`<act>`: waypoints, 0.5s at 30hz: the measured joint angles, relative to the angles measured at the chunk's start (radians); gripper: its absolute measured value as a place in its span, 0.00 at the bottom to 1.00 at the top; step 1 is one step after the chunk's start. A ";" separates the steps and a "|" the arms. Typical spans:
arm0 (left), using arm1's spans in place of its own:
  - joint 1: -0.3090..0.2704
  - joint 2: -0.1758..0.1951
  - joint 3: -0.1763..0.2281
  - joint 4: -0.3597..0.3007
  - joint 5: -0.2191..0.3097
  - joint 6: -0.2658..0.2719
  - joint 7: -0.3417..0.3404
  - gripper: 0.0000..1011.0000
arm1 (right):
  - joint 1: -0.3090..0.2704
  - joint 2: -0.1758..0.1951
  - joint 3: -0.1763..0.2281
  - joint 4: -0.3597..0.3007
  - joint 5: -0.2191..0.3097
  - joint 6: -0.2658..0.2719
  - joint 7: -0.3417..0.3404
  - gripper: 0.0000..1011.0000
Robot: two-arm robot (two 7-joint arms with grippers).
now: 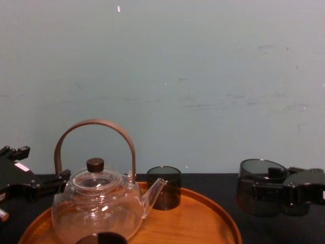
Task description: Pick up the glass from the table and place it on the tray.
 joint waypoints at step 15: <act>0.000 0.000 0.000 0.000 0.000 0.000 0.000 1.00 | 0.016 0.006 -0.055 -0.029 0.000 0.010 0.008 0.89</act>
